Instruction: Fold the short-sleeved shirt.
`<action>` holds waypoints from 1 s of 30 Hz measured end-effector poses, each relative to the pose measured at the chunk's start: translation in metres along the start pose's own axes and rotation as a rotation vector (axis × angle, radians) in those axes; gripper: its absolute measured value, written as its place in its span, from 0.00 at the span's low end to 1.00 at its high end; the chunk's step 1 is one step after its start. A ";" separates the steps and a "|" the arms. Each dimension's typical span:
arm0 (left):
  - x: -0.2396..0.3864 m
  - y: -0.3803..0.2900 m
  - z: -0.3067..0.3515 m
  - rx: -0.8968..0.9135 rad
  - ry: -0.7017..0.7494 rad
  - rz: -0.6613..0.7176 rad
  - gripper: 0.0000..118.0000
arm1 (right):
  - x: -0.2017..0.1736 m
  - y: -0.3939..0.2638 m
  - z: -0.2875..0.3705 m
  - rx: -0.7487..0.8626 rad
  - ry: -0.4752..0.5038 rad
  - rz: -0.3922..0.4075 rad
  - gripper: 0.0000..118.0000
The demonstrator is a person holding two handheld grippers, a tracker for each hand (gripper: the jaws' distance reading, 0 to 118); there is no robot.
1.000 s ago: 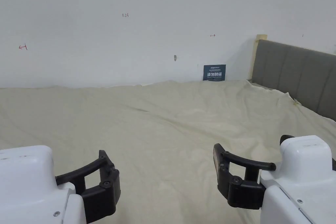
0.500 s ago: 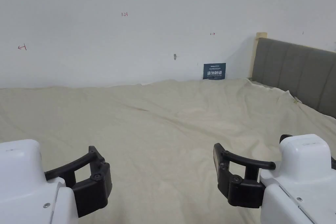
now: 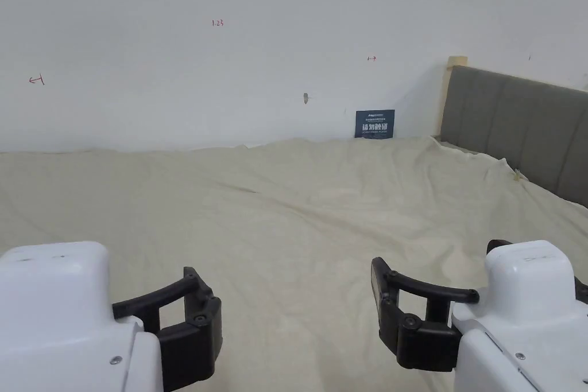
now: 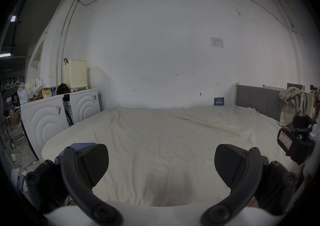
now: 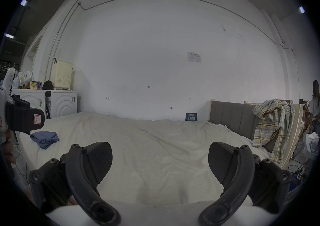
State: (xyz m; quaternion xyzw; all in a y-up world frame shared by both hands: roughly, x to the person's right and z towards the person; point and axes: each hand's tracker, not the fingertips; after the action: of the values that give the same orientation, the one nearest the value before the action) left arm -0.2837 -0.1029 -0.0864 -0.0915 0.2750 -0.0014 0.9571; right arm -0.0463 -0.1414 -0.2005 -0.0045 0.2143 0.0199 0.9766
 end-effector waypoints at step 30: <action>0.001 -0.006 -0.001 0.016 0.090 0.027 1.00 | -0.004 -0.001 -0.002 -0.009 0.002 0.000 0.95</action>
State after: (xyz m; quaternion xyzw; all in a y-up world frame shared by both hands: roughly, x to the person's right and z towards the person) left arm -0.2831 -0.1087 -0.0871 -0.0800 0.3189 0.0055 0.9444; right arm -0.0508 -0.1426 -0.2008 -0.0088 0.2150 0.0211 0.9764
